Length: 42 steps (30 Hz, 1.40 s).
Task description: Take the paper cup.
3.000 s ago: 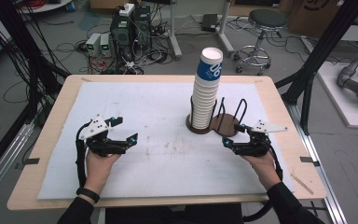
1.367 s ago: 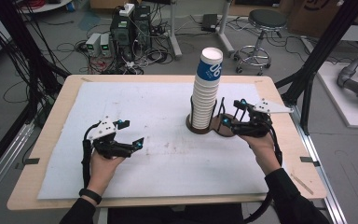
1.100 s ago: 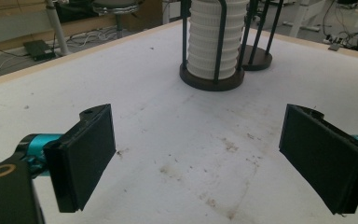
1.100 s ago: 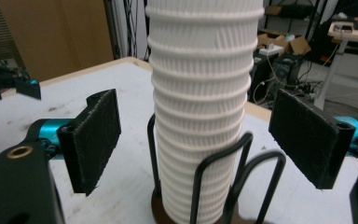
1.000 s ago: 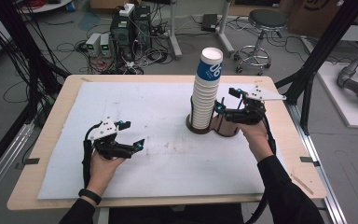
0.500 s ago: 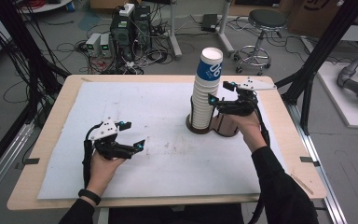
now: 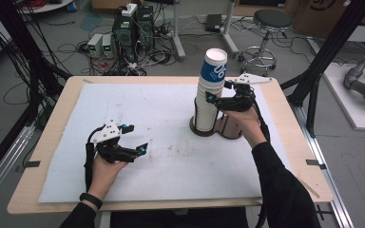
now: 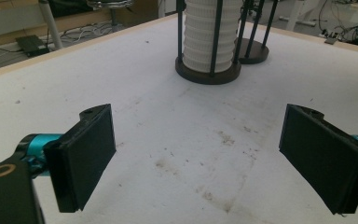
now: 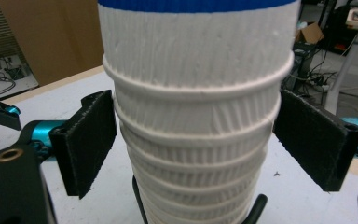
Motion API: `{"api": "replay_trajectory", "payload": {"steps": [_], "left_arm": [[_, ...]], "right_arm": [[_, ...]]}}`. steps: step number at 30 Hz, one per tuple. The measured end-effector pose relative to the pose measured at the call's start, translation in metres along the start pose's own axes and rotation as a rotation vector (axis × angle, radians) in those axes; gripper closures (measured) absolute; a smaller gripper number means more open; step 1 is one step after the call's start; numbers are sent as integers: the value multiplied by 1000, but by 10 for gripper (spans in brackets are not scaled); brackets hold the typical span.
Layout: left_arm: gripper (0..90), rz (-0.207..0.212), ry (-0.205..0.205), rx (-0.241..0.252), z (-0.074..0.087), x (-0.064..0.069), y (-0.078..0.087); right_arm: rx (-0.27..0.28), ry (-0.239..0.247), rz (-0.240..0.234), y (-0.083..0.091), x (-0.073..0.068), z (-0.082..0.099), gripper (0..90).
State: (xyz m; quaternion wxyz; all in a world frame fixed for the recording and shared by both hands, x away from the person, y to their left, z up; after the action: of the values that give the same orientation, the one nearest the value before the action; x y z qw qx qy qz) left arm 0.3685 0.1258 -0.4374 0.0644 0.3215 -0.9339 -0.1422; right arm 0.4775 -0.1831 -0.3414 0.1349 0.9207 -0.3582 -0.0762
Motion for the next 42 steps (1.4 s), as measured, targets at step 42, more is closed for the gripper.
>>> {"api": "replay_trajectory", "payload": {"steps": [42], "left_arm": [[106, 100, 23, 66, -86, 8, -13]], "right_arm": [[-6, 19, 10, -3, -1, -1, 141]]}}
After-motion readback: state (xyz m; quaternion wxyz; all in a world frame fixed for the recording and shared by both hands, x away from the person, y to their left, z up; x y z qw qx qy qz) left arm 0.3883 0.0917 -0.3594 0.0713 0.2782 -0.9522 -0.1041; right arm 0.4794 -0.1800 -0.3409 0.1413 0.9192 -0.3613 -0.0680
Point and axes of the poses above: each handheld gripper's, and its own axes: y roughly backward along the jaws, z roughly out of its underside, x roughly to its right, the point moved 7 cm from there along -y, roughly forward along the jaws
